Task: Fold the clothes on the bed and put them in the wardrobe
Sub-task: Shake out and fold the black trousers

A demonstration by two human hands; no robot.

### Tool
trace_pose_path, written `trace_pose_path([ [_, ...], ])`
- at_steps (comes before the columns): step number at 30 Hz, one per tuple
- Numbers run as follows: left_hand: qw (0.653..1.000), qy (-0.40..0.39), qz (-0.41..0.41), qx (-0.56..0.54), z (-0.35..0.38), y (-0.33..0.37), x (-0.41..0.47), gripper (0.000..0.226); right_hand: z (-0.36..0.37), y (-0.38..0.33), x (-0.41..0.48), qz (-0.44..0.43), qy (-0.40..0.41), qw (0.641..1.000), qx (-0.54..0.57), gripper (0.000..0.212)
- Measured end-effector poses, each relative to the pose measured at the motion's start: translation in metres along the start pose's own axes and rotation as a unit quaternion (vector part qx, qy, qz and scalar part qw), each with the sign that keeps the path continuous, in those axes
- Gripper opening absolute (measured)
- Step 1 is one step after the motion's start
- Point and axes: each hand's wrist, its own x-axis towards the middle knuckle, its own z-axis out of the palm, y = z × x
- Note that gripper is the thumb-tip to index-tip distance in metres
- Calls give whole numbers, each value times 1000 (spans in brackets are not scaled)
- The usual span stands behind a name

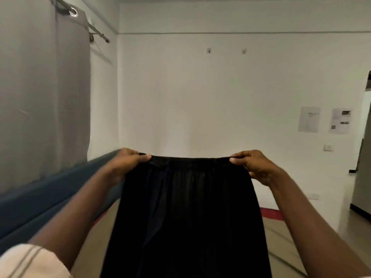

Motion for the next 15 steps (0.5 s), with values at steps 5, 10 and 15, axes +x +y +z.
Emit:
trace_pose_path([
  [5, 975, 209, -57, -54, 89, -100, -48, 43, 83, 122, -32, 95, 171, 964, 179, 5],
  [10, 975, 165, -100, -106, 209, -175, -155, 7, 205, 209, -133, 220, 182, 835, 471, 8],
  [15, 981, 136, -118, -76, 238, -218, -205, 18, 226, 258, -177, 209, 223, 880, 364, 18],
])
